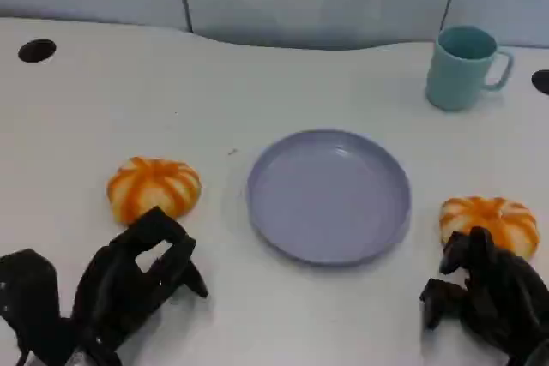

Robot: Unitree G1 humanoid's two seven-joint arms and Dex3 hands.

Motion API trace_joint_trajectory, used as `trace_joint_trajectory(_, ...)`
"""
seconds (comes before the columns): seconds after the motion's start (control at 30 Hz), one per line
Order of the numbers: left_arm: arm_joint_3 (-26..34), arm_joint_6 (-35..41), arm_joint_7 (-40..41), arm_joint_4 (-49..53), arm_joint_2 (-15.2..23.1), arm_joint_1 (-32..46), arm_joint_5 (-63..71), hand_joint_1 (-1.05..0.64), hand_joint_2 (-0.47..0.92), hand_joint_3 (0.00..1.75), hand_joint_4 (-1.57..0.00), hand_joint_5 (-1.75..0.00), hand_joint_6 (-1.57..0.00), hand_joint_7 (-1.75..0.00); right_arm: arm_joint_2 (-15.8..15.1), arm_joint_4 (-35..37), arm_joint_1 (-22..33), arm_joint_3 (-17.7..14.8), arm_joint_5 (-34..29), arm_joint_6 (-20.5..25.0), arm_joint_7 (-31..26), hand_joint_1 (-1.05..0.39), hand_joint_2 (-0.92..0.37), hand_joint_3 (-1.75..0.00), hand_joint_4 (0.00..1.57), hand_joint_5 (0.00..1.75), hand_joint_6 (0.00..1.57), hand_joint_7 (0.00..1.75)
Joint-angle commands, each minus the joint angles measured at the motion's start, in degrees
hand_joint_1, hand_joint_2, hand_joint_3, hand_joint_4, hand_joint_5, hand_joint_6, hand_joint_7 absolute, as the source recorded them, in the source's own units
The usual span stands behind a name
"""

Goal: Grasp the bread from the table and place it into the plate.

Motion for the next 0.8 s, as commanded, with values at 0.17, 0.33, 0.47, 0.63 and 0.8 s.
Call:
trace_joint_trajectory(0.17, 0.4, 0.0, 0.0, -0.9, 0.8, 0.1, 0.0, -0.5, 0.92, 0.29, -0.67, -1.75, -0.47, -1.74, -0.8, 0.6, 0.7, 0.0, -0.3, 0.5, -0.1, -0.46, -0.92, -0.49, 1.32, 1.26, 1.19, 1.22)
trace_joint_trajectory(0.33, 0.5, -0.1, -0.3, -0.6, 0.8, 0.0, -0.1, -0.51, 0.92, 0.29, -0.68, -1.75, -0.47, -1.75, -0.8, 0.5, 0.7, 0.0, -0.5, 0.6, -0.3, -0.46, -0.92, -0.49, 1.32, 1.26, 1.19, 1.21)
trace_joint_trajectory(0.47, 0.5, -0.1, 0.0, -0.6, 1.0, 0.1, 0.1, -0.51, 0.92, 0.29, -0.67, -1.75, -0.46, -1.74, -0.9, 0.0, 0.8, 0.3, -0.8, 1.2, -0.7, -0.46, -0.92, -0.49, 1.32, 1.27, 1.21, 1.22)
trace_joint_trajectory(0.63, 0.5, -0.2, -0.1, -0.7, 0.9, 0.1, 0.1, -0.5, 0.92, 0.3, -0.67, -1.75, -0.45, -1.74, -0.8, 0.2, 0.8, 0.3, -0.6, 0.9, -0.6, -0.46, -0.92, -0.5, 1.31, 1.28, 1.2, 1.23)
trace_joint_trajectory(0.8, 0.4, -0.2, -0.1, -0.6, 1.0, 0.1, 0.1, -0.51, 0.92, 0.29, -0.68, -1.75, -0.46, -1.74, -0.7, 0.0, 0.9, 0.3, -0.7, 0.7, -1.0, -0.47, -0.92, -0.49, 1.32, 1.28, 1.21, 1.22)
